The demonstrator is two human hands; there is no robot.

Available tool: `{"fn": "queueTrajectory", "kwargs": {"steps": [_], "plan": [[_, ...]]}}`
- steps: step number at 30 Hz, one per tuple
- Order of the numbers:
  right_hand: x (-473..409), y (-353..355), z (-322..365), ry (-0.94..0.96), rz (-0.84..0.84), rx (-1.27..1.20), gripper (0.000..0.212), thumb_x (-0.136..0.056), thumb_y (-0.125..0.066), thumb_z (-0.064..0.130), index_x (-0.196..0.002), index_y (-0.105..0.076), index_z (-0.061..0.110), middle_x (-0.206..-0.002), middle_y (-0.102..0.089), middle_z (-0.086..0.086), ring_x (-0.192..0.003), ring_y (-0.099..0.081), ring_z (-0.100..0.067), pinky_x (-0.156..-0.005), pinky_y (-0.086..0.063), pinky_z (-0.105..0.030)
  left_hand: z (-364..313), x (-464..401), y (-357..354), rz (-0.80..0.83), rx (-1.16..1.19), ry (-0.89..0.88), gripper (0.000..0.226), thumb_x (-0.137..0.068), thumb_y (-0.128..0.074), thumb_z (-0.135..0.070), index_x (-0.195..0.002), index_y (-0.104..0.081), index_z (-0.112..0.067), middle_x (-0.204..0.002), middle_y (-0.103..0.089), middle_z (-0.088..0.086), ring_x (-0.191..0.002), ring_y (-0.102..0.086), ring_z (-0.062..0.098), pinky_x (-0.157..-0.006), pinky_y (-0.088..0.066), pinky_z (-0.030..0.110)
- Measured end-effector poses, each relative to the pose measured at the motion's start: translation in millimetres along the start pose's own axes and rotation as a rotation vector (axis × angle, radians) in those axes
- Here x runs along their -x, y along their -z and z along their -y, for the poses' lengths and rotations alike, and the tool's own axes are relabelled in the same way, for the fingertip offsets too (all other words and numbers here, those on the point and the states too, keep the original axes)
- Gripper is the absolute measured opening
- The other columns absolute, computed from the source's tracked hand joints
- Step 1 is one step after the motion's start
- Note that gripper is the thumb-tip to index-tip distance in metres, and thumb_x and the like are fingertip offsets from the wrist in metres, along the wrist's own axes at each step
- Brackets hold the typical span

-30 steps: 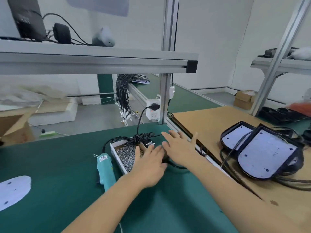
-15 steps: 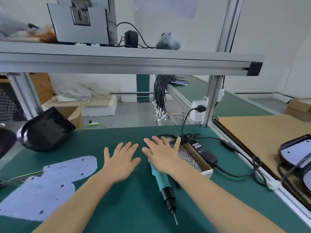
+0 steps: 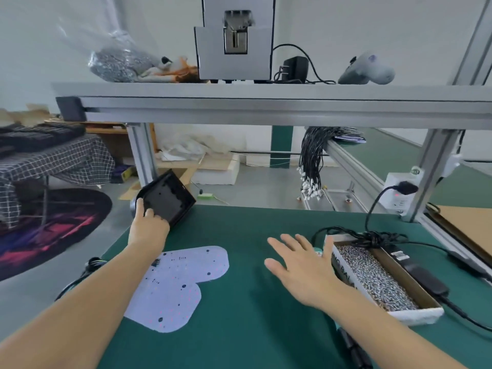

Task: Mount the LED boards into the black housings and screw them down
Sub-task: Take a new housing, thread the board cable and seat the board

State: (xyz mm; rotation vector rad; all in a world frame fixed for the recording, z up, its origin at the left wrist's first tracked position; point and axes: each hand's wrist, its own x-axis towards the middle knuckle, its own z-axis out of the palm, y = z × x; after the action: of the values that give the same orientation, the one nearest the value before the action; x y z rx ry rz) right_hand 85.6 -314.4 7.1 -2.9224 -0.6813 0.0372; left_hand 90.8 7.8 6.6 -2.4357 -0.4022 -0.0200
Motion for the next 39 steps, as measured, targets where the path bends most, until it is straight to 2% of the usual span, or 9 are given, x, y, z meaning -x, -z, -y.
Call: {"fn": "queueTrajectory", "kwargs": {"steps": [10,14,17,20,22,25,28,34,39], "plan": [[-0.4,1.8,14.3,0.019,0.009,-0.028,0.050,-0.099,-0.025,0.054,-0.147,-0.025,0.038,-0.157,-0.015,0.011,-0.146,-0.009,-0.013,-0.113,0.010,-0.056,-18.0,7.8,14.7,-0.248,0.058,-0.229,0.026,-0.084,-0.051,-0.006,-0.102,-0.064,-0.020,-0.104,-0.057,0.001,-0.098,-0.053,0.023,-0.088,-0.032,0.033],[-1.4,11.9,29.9,-0.090,0.099,-0.830,0.064,-0.095,-0.040,0.056,-0.150,-0.019,0.032,-0.145,-0.041,0.007,-0.125,-0.044,-0.011,-0.109,-0.029,-0.033,-44.0,67.0,60.7,-0.673,0.417,-0.371,0.019,-0.055,-0.059,-0.001,-0.060,-0.065,-0.018,-0.060,-0.054,0.000,-0.055,-0.055,0.021,-0.055,-0.038,0.028],[-7.3,13.9,38.4,-0.302,-0.015,-1.233,0.049,-0.094,-0.054,0.035,-0.138,-0.035,0.023,-0.126,-0.058,-0.003,-0.104,-0.058,-0.018,-0.092,-0.048,-0.039,-75.7,127.8,80.6,-0.730,0.668,-0.609,0.016,-0.054,-0.070,-0.011,-0.066,-0.067,-0.019,-0.062,-0.055,-0.003,-0.053,-0.053,0.018,-0.049,-0.038,0.027],[-1.9,6.4,24.8,-0.319,-0.018,-0.861,0.037,-0.087,-0.049,0.005,-0.123,-0.045,0.017,-0.112,-0.061,-0.007,-0.101,-0.057,-0.024,-0.085,-0.046,-0.035,-73.8,153.9,83.9,-0.615,0.973,-0.758,0.022,-0.084,-0.059,-0.034,-0.092,-0.072,-0.018,-0.087,-0.065,-0.004,-0.077,-0.056,0.011,-0.070,-0.042,0.023],[11.2,1.1,10.5,-0.301,0.130,-0.776,0.037,-0.086,-0.047,0.003,-0.119,-0.048,0.020,-0.108,-0.062,-0.004,-0.101,-0.059,-0.023,-0.092,-0.048,-0.039,-41.1,140.6,72.6,-0.472,1.292,-0.485,0.024,-0.087,-0.053,-0.030,-0.095,-0.073,-0.018,-0.094,-0.067,-0.003,-0.089,-0.055,0.009,-0.082,-0.043,0.024],[35.4,0.4,0.8,-0.268,0.330,-0.754,0.037,-0.089,-0.049,0.009,-0.122,-0.049,0.026,-0.109,-0.064,0.000,-0.101,-0.061,-0.020,-0.096,-0.048,-0.040,22.4,103.5,14.4,-0.187,0.863,-0.001,0.044,-0.081,-0.050,-0.003,-0.116,-0.065,-0.026,-0.120,-0.060,-0.005,-0.113,-0.050,0.017,-0.091,-0.042,0.032],[46.7,0.8,6.2,-0.206,0.320,-0.538,0.038,-0.089,-0.050,0.020,-0.127,-0.041,0.024,-0.108,-0.063,-0.004,-0.098,-0.062,-0.023,-0.089,-0.051,-0.037,54.0,90.2,-39.4,0.121,0.521,-0.002,0.058,-0.084,-0.043,-0.004,-0.132,-0.051,-0.035,-0.132,-0.052,-0.013,-0.123,-0.046,0.015,-0.099,-0.034,0.029],[43.6,25.8,44.2,0.078,-0.088,-0.124,0.071,-0.093,-0.049,0.042,-0.150,-0.013,0.023,-0.150,-0.024,0.001,-0.134,-0.029,-0.022,-0.104,-0.035,-0.033,64.4,90.8,-44.0,-0.457,0.575,-0.021,0.023,-0.064,-0.084,0.001,-0.073,-0.077,-0.018,-0.081,-0.071,-0.001,-0.079,-0.070,0.022,-0.092,-0.030,0.048],[25.1,32.5,92.7,0.345,-0.109,-0.367,0.079,-0.090,-0.056,0.048,-0.152,-0.016,0.022,-0.156,-0.021,0.003,-0.141,-0.020,-0.015,-0.110,-0.020,-0.027,62.6,107.3,-15.0,-0.868,0.666,-0.125,0.027,-0.089,-0.051,-0.015,-0.085,-0.077,-0.009,-0.078,-0.069,0.005,-0.067,-0.067,0.025,-0.091,-0.035,0.051]]}}
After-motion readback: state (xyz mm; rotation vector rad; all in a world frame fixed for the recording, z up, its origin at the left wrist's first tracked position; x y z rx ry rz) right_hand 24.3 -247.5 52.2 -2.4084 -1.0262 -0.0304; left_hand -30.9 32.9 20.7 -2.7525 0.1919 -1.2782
